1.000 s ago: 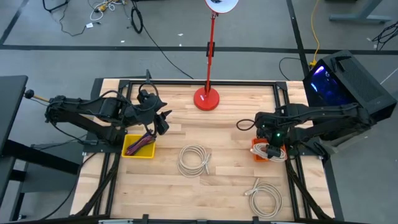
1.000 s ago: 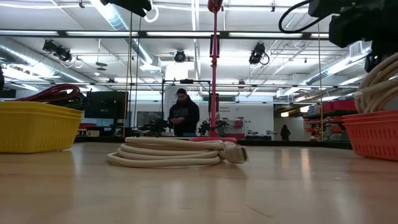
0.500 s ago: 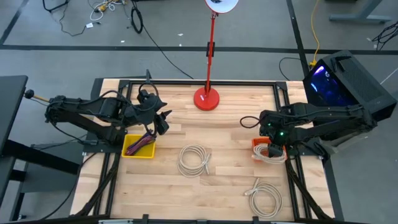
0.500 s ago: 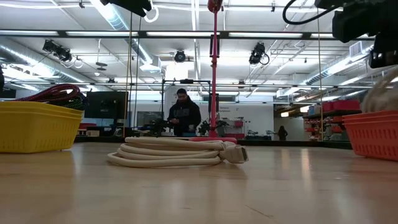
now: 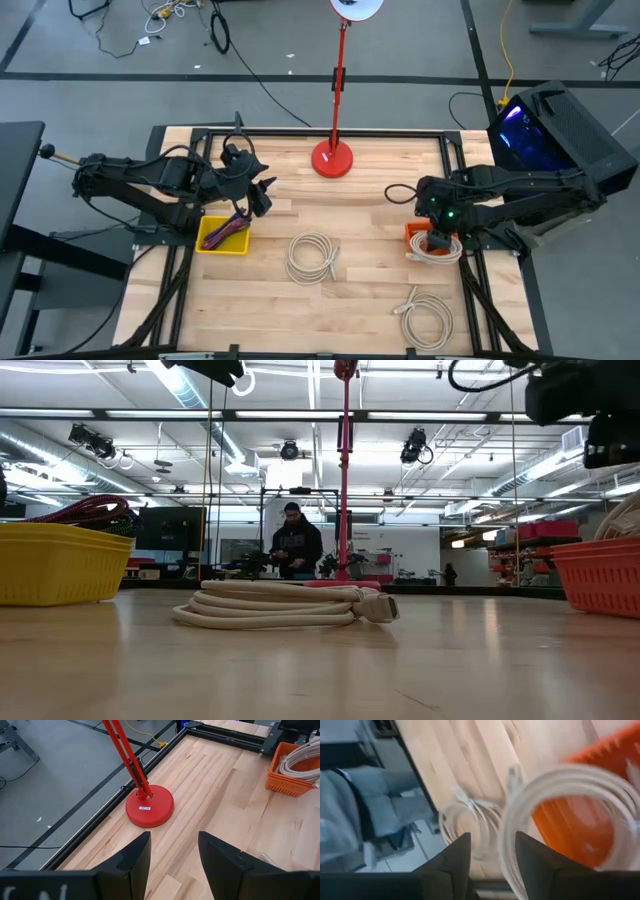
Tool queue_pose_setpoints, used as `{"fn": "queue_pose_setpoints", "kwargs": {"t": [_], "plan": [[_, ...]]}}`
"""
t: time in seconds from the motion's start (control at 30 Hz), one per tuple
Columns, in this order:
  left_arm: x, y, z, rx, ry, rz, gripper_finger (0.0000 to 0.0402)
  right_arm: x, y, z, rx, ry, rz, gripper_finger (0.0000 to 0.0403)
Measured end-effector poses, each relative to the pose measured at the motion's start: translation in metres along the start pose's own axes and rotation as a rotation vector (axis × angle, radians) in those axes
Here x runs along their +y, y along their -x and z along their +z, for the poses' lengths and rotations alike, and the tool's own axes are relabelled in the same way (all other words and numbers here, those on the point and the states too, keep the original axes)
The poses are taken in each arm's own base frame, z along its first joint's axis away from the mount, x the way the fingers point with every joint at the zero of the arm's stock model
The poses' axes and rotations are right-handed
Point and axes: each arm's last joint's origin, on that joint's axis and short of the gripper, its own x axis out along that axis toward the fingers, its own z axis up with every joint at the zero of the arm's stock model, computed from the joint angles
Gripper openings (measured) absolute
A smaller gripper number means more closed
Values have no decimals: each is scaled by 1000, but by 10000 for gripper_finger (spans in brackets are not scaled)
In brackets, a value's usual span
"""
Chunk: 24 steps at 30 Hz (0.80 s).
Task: Pick & Place USB Port
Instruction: Put the brown HDMI cable into the orange bin
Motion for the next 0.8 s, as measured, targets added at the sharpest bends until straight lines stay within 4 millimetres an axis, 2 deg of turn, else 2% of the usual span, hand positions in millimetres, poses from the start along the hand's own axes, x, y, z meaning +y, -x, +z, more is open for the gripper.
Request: {"fn": "queue_pose_setpoints", "kwargs": {"t": [0.23,0.5,0.63,0.8], "plan": [[0,0,0,0,1,0,172,15,1,24,-215,104,104,156],[0,0,0,0,24,-1,172,40,-4,71,-495,277,242,156],[-2,0,-1,30,54,-59,172,52,-9,94,-625,372,309,156],[-25,-20,-10,186,21,-190,172,76,-1,107,-824,538,469,155]]}}
